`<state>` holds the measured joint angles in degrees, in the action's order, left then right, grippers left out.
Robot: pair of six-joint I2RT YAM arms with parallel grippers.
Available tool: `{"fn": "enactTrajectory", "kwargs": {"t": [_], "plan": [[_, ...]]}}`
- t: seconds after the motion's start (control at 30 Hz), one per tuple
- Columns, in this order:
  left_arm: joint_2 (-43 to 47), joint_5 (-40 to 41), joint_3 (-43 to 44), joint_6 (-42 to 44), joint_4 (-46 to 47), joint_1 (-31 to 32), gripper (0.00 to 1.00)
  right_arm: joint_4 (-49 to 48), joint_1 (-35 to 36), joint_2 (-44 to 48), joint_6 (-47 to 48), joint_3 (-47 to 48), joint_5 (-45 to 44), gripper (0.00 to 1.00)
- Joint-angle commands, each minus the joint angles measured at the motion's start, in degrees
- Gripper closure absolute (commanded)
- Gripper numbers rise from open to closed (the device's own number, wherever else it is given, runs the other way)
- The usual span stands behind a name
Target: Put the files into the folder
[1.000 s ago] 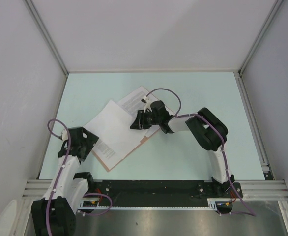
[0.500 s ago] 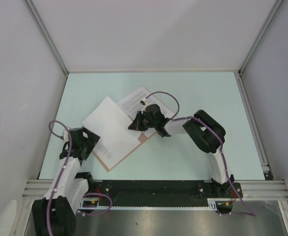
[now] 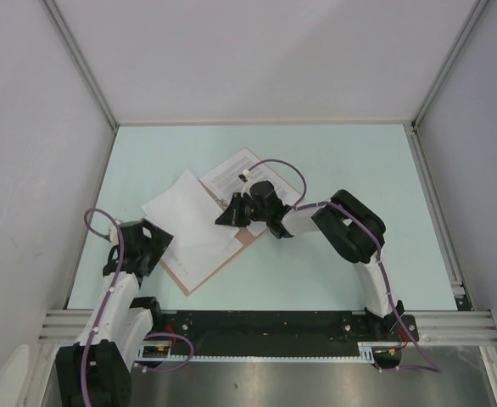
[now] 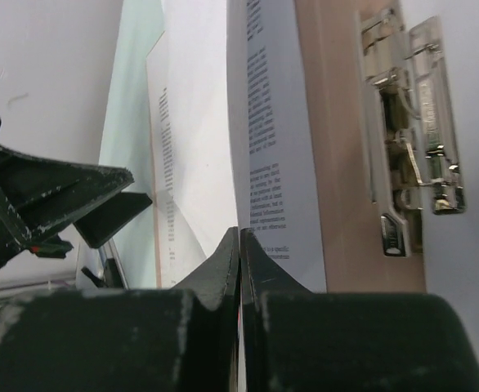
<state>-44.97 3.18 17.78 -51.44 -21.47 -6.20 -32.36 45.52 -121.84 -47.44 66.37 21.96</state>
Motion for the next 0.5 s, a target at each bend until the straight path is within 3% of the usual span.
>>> {"fn": "enactTrajectory", "kwargs": {"t": [0.0,0.33,0.47], "plan": [[0.2,-1.8,-0.6,0.4,0.0,-0.4,0.00,-6.6,-0.6,-2.7,2.0,0.6,8.2,1.00],[-0.1,-1.9,0.0,0.7,0.2,-0.4,0.00,-6.4,-0.9,-3.1,4.8,0.1,11.6,1.00],[-0.6,-2.0,0.1,0.8,0.1,-0.4,0.00,-1.9,-1.5,-0.6,8.6,0.1,9.6,0.74]]}}
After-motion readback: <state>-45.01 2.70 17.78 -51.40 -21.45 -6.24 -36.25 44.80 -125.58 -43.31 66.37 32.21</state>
